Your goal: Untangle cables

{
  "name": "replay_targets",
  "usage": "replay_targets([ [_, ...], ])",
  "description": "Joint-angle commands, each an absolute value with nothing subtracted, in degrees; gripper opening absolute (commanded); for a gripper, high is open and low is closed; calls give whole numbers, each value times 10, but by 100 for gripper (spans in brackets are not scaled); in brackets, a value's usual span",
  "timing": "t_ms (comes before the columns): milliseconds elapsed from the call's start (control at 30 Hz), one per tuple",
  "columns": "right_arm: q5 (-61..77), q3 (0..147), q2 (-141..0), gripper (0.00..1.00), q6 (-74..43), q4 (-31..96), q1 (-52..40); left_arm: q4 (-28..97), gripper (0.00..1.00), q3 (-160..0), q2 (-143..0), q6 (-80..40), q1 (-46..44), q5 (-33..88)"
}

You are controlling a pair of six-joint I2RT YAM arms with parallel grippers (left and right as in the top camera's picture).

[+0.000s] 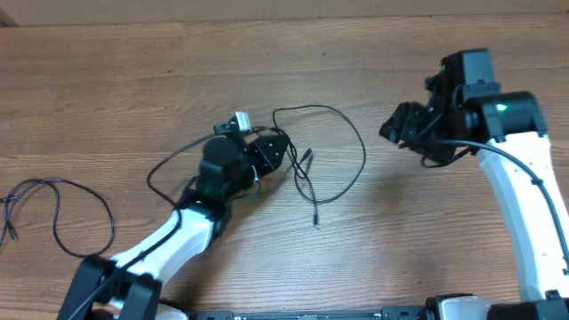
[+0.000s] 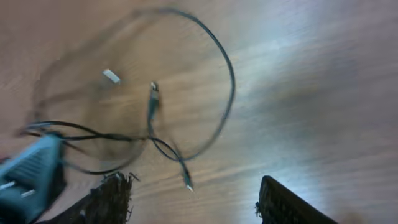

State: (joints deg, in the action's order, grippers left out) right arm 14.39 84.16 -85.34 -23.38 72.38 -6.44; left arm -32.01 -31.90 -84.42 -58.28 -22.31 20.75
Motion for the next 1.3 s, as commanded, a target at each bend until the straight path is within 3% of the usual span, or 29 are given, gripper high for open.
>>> replay_targets([
  [0, 180, 770, -854, 66, -258, 673, -74, -317, 13, -319, -792, -556, -203, 300],
  [433, 302, 581, -854, 74, -257, 468, -75, -316, 13, -319, -707, -559, -194, 356],
  [533, 340, 558, -854, 75, -257, 411, -75, -315, 8, -319, -707, -556, -194, 371],
  [667, 355, 556, -854, 78, -255, 359, -75, -315, 6, -319, -707, -478, -194, 407],
  [867, 429, 556, -854, 78, -260, 271, -75, -296, 25, -319, -707, -287, -194, 524],
  [900, 436, 556, -854, 78, -282, 258, -75, -264, 36, -319, -707, -260, -194, 516],
  [1000, 434, 556, -854, 78, -287, 260, -75, -200, 50, -319, -708, -242, -194, 442],
  [1200, 422, 556, -854, 78, -287, 277, -75, -89, 51, -319, -708, -298, -194, 228],
  [1267, 398, 556, -854, 78, -287, 285, -75, -63, 57, -319, -708, -360, -194, 167],
])
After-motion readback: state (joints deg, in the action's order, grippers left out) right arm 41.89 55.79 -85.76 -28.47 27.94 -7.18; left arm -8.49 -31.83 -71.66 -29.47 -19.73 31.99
